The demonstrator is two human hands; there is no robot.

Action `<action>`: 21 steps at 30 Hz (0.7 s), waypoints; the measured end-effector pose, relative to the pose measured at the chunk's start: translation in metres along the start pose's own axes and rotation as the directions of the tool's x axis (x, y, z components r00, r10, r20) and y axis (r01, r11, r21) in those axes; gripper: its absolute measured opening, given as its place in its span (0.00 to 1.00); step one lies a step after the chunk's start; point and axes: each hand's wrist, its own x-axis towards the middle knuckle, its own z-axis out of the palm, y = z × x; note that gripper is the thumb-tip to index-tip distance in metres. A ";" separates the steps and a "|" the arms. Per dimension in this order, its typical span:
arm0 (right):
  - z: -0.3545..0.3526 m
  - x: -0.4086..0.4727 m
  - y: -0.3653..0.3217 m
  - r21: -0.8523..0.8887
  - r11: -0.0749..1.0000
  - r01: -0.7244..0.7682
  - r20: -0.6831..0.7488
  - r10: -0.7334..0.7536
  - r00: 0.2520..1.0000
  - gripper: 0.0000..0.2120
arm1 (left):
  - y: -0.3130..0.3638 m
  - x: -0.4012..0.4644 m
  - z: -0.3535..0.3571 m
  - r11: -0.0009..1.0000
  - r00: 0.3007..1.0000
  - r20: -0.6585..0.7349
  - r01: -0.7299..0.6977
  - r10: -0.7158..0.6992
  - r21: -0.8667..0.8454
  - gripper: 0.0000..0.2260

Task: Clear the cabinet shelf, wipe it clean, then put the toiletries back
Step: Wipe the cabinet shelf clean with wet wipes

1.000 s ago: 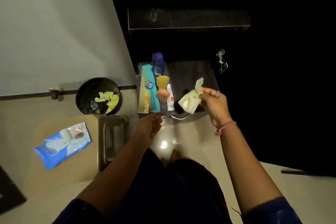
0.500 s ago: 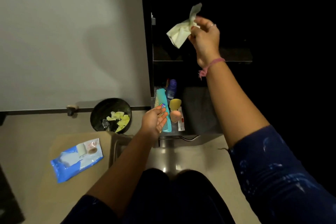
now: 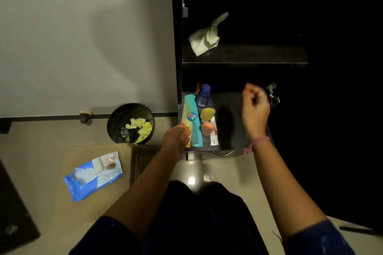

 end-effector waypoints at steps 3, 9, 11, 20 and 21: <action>-0.012 -0.034 0.053 -0.201 0.973 -0.109 0.139 0.139 0.981 0.11 | -0.005 0.009 0.000 0.990 1.000 0.015 -0.015 0.013 0.144 0.17; -0.001 -0.064 0.078 -0.458 0.889 0.020 0.507 0.243 0.827 0.20 | -0.017 0.036 0.004 0.910 0.996 -0.042 -0.059 0.083 0.411 0.15; 0.011 -0.066 0.081 -0.480 0.876 0.042 0.523 0.248 0.816 0.22 | -0.017 0.040 0.010 0.730 0.968 0.000 -0.190 0.252 0.657 0.16; 0.038 -0.061 0.085 -0.431 0.890 -0.152 0.400 0.339 0.852 0.14 | 0.005 0.059 0.053 -0.094 0.726 0.543 -0.561 0.423 0.823 0.17; 0.036 -0.062 0.086 -0.417 0.894 -0.162 0.402 0.341 0.849 0.13 | 0.005 0.060 0.056 -0.146 0.724 0.553 -0.547 0.412 0.824 0.16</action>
